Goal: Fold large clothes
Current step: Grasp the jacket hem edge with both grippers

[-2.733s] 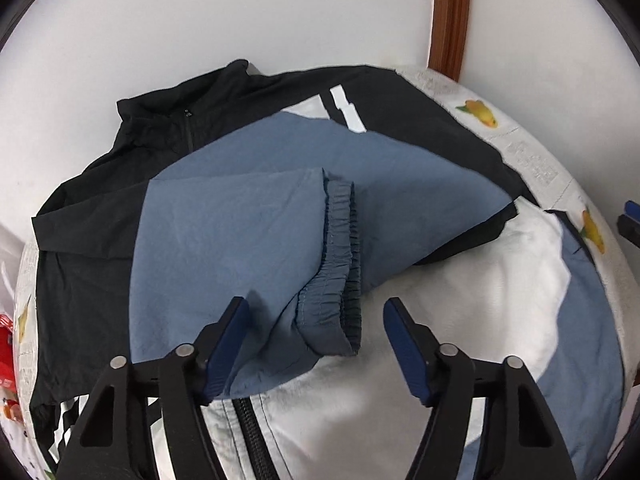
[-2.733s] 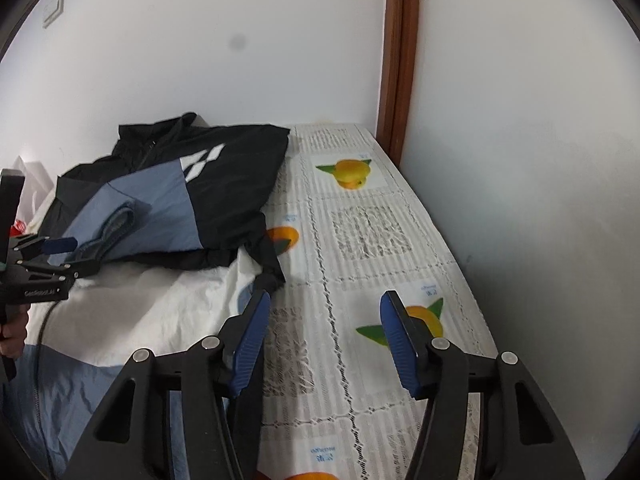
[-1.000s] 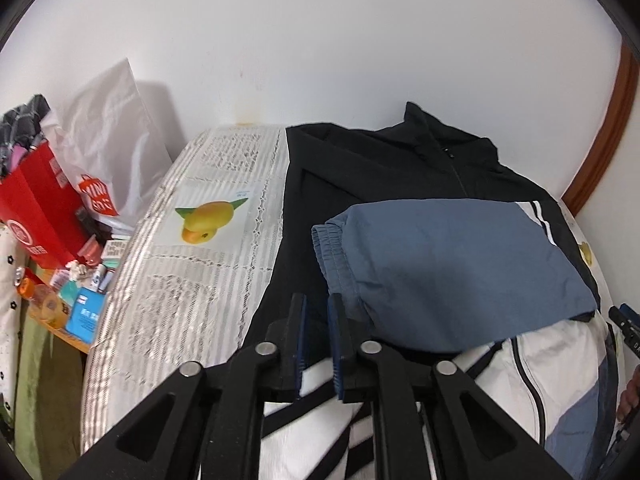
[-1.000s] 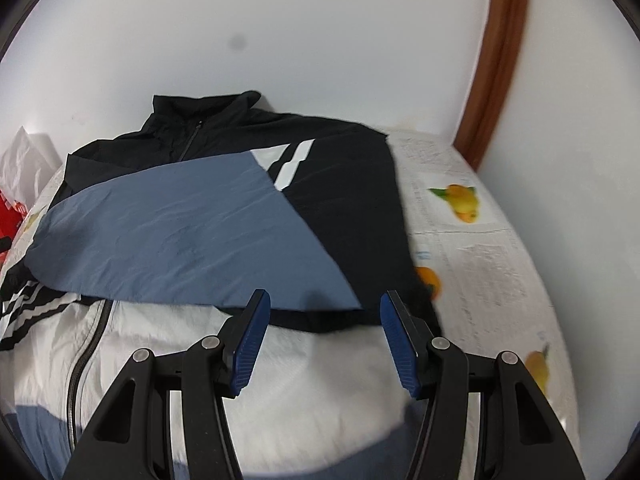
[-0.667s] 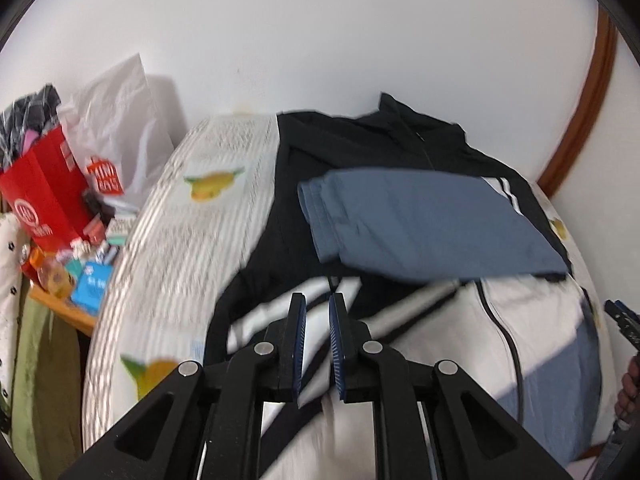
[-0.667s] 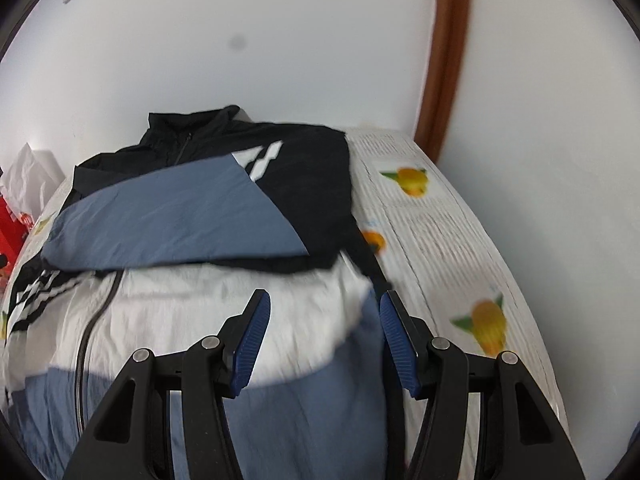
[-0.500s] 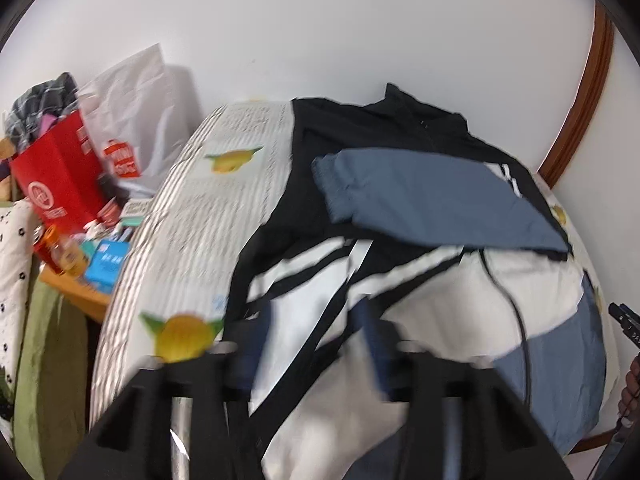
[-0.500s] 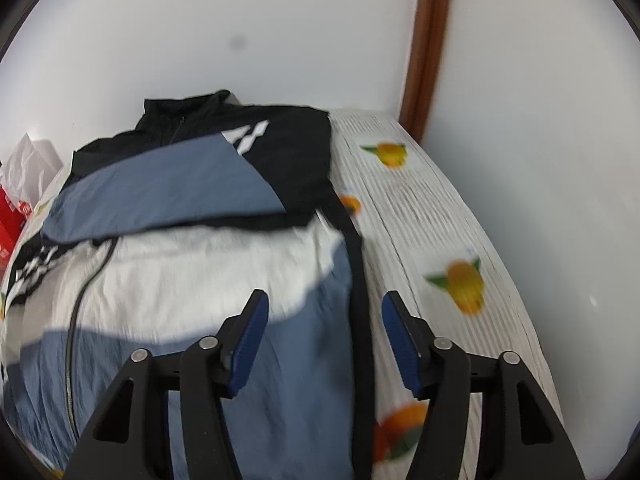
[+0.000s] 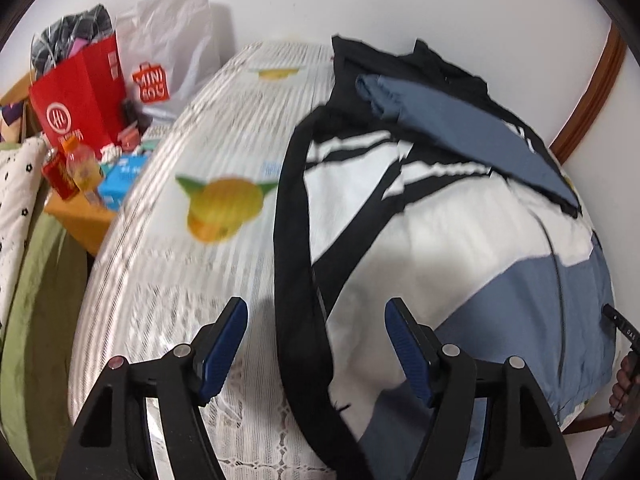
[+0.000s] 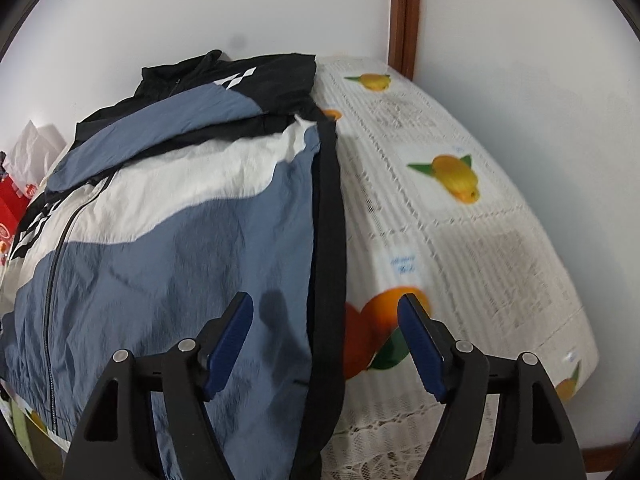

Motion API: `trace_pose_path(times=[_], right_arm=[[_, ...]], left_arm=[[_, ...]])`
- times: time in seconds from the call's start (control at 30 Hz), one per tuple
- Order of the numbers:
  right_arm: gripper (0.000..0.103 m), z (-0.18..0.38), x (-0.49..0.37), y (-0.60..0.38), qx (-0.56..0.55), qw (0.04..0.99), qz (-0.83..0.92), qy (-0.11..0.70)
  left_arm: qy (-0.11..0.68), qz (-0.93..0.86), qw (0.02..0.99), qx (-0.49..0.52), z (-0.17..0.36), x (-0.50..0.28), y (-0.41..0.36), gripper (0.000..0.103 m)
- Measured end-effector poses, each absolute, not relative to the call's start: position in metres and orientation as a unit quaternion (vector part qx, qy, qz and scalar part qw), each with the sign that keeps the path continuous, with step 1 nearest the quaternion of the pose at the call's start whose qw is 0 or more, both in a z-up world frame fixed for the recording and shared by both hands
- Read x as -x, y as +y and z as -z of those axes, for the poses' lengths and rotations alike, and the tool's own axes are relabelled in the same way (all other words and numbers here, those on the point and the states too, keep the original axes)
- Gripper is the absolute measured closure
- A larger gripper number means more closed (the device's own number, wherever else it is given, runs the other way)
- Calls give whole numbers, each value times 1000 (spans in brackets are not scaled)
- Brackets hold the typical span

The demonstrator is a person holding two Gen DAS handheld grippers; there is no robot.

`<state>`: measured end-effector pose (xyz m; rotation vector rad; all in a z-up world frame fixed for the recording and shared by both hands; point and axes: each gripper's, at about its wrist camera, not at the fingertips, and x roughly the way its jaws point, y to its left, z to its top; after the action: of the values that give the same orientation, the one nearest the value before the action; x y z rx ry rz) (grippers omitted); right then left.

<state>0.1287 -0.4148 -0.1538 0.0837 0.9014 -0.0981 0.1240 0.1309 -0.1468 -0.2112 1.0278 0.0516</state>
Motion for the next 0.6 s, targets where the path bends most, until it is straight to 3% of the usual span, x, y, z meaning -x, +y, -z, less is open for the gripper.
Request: trace_pose_path(times=[0.1,0.4,0.5,0.6], right_arm=[[31,161,-131,-412,-41,896,44,439],[50,168,-139,-390,-12,899,38,437],[59,167,-139,-387,-12,900,34,435],[79,166,-139,-383,-11,899,30,436]], left_arm=[[489,-24,867,97,154,-122,128,34],[480,-38,876,34,158,-116,107,41],[476,-39,878,24,158,-111,103,53],[475,-42,879,19,156,-107,101,70]])
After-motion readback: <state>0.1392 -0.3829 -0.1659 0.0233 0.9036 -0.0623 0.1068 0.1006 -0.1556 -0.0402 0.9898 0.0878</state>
